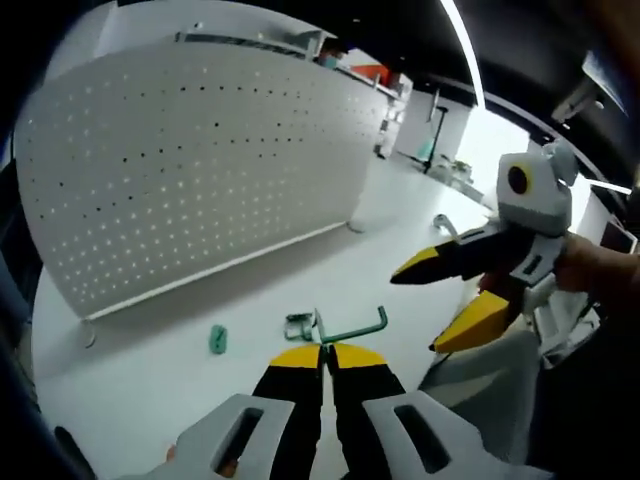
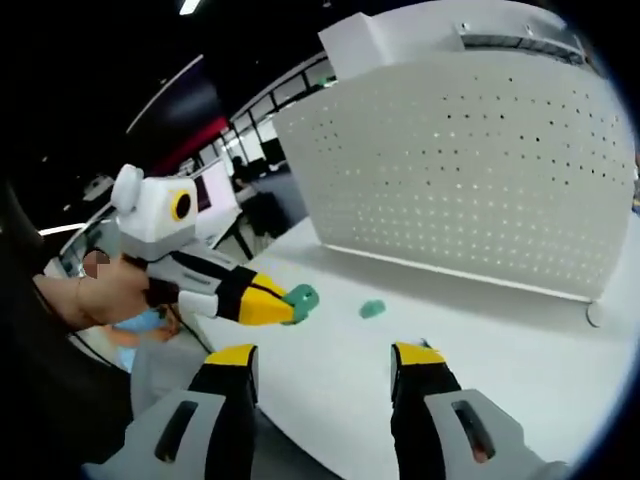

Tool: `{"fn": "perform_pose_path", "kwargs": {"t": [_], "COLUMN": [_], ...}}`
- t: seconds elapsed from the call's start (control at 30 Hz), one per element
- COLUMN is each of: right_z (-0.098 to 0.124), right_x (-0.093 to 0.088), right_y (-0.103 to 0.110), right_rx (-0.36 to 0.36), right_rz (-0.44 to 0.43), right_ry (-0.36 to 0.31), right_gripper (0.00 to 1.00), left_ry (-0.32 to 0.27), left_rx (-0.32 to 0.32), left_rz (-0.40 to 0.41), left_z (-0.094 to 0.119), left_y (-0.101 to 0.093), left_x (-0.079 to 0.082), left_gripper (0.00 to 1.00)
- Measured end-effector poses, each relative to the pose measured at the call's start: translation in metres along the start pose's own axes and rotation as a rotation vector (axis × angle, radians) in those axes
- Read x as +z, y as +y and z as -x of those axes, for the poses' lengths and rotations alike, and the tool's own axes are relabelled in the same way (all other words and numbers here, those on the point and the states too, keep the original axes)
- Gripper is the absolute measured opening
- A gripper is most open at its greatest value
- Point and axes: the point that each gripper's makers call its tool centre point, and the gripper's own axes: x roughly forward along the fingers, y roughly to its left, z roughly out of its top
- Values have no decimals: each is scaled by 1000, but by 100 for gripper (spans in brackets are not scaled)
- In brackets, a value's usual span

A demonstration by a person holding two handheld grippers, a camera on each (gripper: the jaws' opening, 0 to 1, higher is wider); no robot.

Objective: Insert the hook assembly into the mounting plate slot until the hook locks in place.

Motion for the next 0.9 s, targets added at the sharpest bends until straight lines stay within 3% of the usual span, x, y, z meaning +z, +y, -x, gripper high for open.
{"fn": "perform_pose_path", "kwargs": {"t": [0.3, 0.47, 0.6, 0.77, 0.9], "right_z": [-9, -14, -14, -12, -13], "right_x": [17, 25, 28, 33, 33], "right_y": [15, 21, 19, 14, 12], "right_rx": [73, 135, 131, 146, 139], "right_rz": [-146, -345, -387, -536, -536], "right_ry": [-84, -145, -169, -202, -205], "right_gripper": [31, 25, 20, 10, 8], "left_ry": [-41, -69, -79, -106, -112], "left_rx": [-9, -13, -17, -11, -5], "left_rz": [4, -4, -5, -5, -42], "left_z": [3, 4, 3, 6, 7], "left_y": [-10, -15, -18, -20, -24], "left_x": [8, 14, 17, 24, 28], "left_gripper": [2, 2, 2, 2, 2]}}
